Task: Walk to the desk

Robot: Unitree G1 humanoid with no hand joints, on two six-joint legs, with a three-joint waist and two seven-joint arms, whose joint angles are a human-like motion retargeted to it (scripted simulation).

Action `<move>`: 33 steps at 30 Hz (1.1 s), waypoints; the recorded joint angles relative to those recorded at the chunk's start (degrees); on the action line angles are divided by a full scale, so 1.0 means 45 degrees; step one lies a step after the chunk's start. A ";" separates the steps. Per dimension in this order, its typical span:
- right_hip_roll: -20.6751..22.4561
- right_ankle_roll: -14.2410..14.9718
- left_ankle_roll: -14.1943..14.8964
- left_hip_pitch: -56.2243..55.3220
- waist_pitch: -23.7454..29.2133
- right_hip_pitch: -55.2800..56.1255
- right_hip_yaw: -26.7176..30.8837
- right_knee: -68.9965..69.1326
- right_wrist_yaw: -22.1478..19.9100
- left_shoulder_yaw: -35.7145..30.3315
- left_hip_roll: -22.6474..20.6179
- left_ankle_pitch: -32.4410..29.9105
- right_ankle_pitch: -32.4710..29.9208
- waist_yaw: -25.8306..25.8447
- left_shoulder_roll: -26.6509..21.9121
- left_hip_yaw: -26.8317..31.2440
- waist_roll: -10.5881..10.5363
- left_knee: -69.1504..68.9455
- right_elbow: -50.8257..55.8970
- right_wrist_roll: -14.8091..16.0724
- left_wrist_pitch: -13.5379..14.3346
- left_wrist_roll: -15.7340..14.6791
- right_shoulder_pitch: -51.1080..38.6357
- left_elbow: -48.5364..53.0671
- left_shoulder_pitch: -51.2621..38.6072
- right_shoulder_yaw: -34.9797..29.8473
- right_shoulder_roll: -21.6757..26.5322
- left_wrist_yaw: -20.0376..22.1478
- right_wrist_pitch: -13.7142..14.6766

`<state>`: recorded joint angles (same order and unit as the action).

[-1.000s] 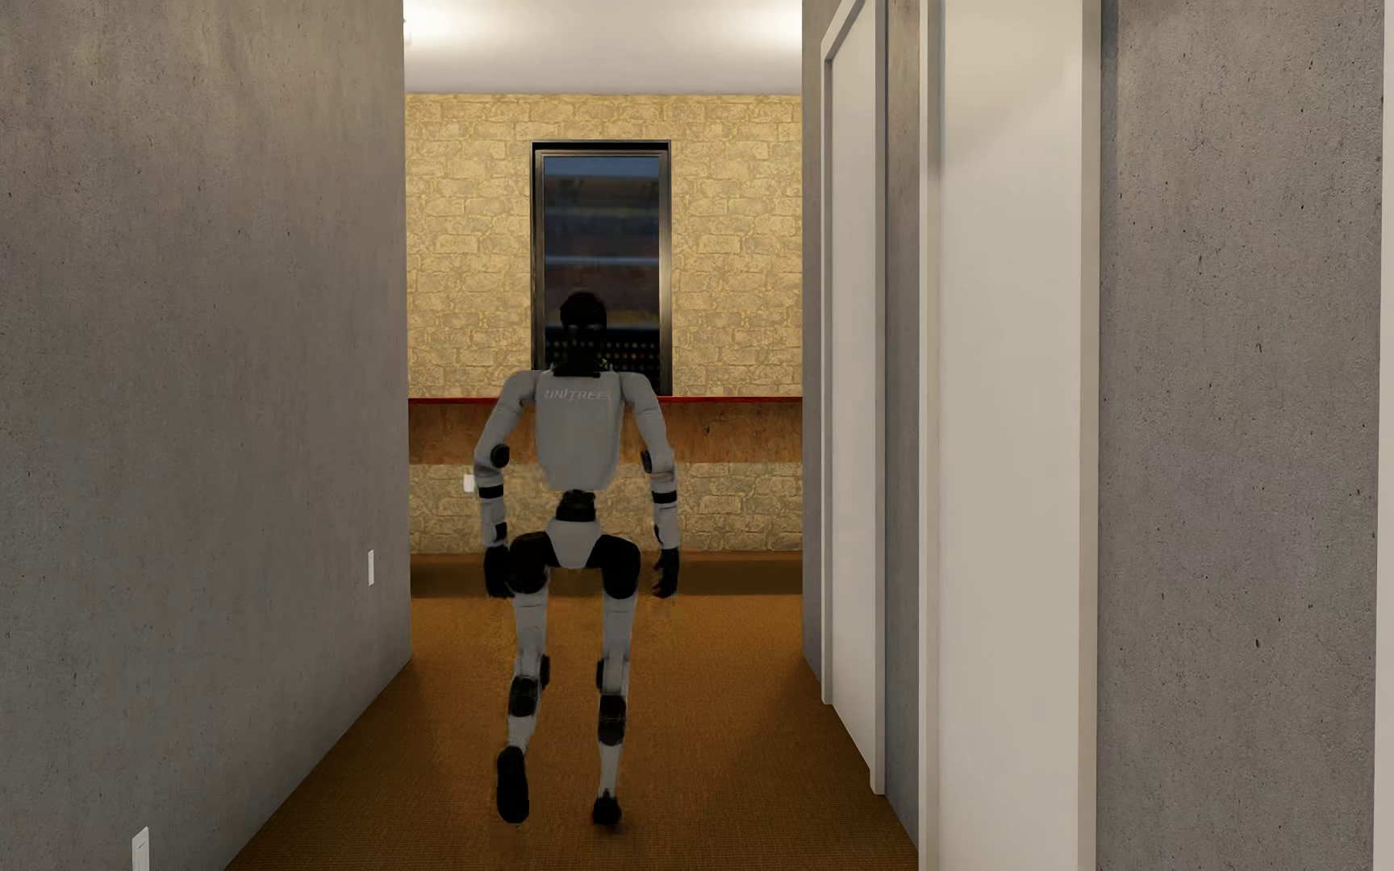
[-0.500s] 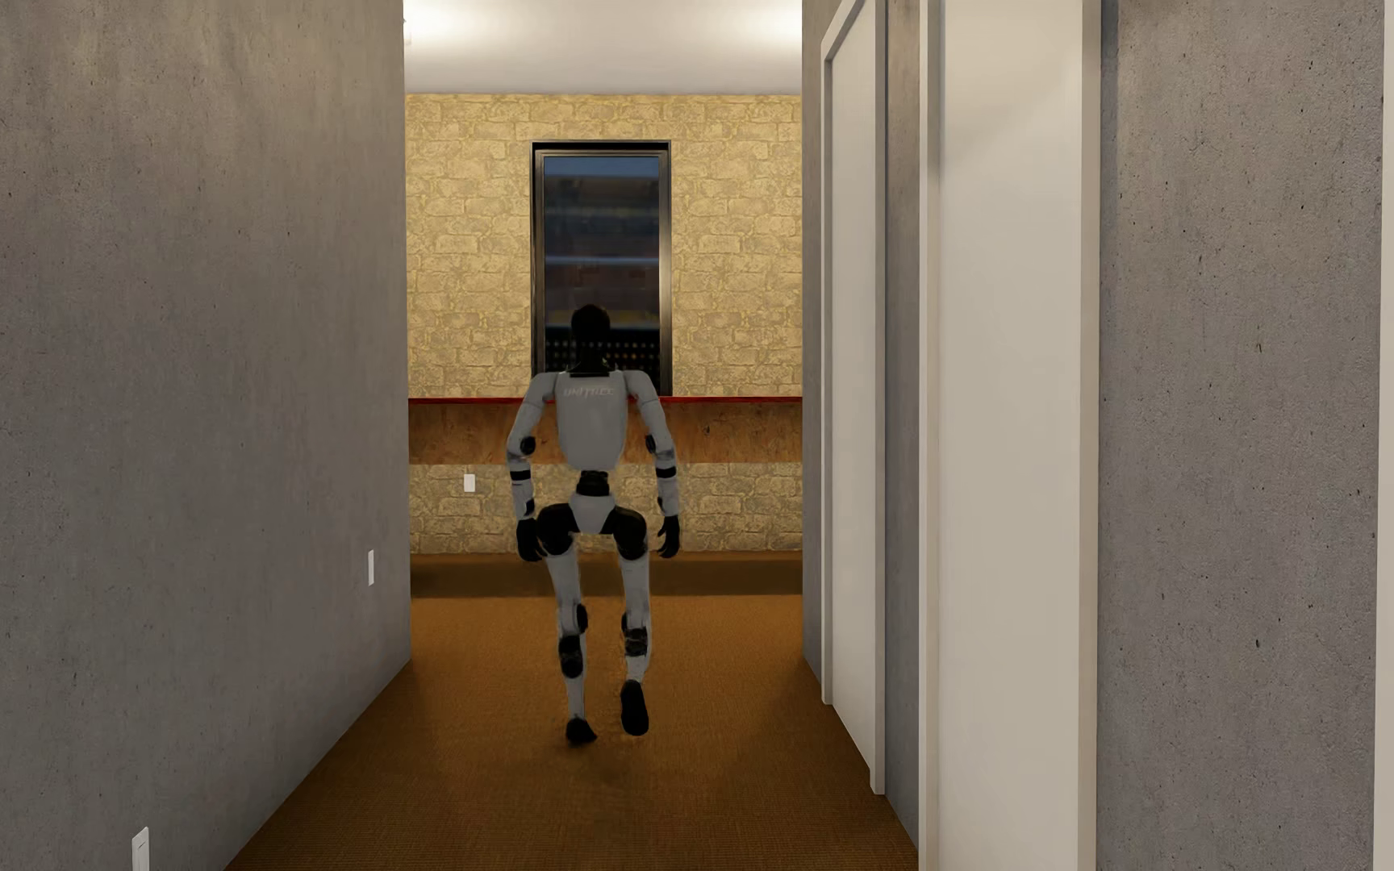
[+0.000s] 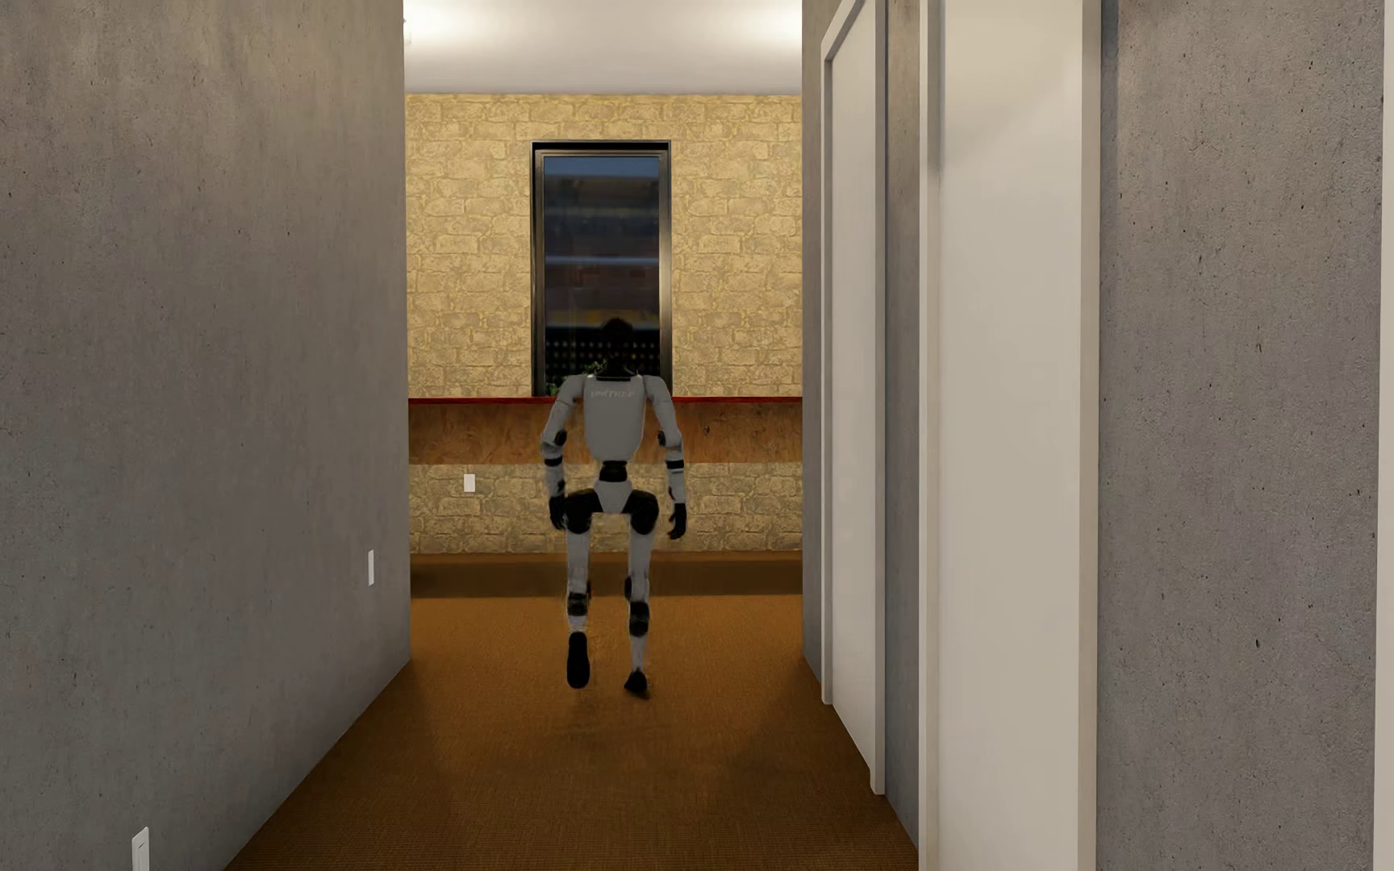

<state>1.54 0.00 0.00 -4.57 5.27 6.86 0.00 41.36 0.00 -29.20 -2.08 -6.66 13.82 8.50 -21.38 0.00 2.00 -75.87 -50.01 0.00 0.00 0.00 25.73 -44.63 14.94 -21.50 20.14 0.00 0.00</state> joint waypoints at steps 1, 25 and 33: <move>-0.0069 0.0000 0.0000 -0.1018 0.0070 -0.1254 0.0000 -0.0776 0.0000 -0.0682 -0.0294 -0.0709 -0.0100 -0.0848 0.0146 0.0000 0.0231 0.1565 0.1306 0.0000 0.0000 0.0000 -0.0420 -0.1047 0.0510 0.0280 -0.0017 0.0000 0.0000; -0.2207 0.0000 0.0000 0.5494 -0.0897 0.4100 0.0000 -0.0885 0.0000 0.2624 -0.0483 0.5176 -0.2515 0.2021 -0.0475 0.0000 0.0098 0.9544 -0.1908 0.0000 0.0000 0.0000 0.1299 0.4188 -0.2392 -0.1556 0.0136 0.0000 0.0000; -0.0432 0.0000 0.0000 -0.0911 -0.0271 -0.2121 0.0000 -0.1351 0.0000 0.0040 0.0511 -0.0634 -0.1483 -0.0196 0.0590 0.0000 0.0182 0.1255 0.2160 0.0000 0.0000 0.0000 -0.0989 -0.3367 0.0373 0.1234 -0.0471 0.0000 0.0000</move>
<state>-0.40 0.00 0.00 -8.67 4.05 -2.68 0.00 35.28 0.00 -29.02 0.22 -9.51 7.15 7.62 -18.72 0.00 2.82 -70.22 -40.29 0.00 0.00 0.00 21.28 -59.78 16.62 -15.94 18.02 0.00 0.00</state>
